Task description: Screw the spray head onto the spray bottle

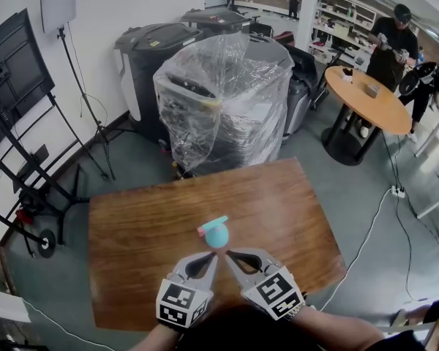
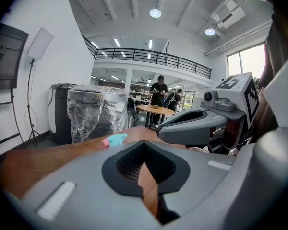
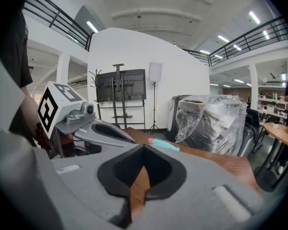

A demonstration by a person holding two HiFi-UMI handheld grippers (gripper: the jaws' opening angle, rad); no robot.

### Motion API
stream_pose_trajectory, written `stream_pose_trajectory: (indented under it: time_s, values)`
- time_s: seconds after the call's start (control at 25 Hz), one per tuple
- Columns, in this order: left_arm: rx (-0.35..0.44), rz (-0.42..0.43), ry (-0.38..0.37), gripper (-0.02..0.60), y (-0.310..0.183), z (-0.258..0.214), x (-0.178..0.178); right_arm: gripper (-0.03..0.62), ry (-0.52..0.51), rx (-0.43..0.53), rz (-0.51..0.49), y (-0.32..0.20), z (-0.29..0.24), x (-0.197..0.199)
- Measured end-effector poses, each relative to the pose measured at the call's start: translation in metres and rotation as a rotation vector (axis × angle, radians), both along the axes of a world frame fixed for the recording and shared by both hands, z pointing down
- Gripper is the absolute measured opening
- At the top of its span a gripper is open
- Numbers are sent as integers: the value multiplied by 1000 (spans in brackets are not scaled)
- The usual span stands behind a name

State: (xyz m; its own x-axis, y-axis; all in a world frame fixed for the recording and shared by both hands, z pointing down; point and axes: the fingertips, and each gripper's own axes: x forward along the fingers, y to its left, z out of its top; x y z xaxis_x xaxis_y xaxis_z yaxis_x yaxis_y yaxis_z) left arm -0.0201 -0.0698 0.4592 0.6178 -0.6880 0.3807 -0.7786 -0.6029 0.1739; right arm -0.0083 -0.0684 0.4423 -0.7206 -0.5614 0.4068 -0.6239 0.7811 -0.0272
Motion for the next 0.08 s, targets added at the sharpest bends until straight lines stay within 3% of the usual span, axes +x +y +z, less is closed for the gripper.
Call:
stream_pose_trajectory:
  time_s: [0.08]
  values:
    - [-3,-4,0,15,0,1,0,-9,0,-3,0,0,1,1]
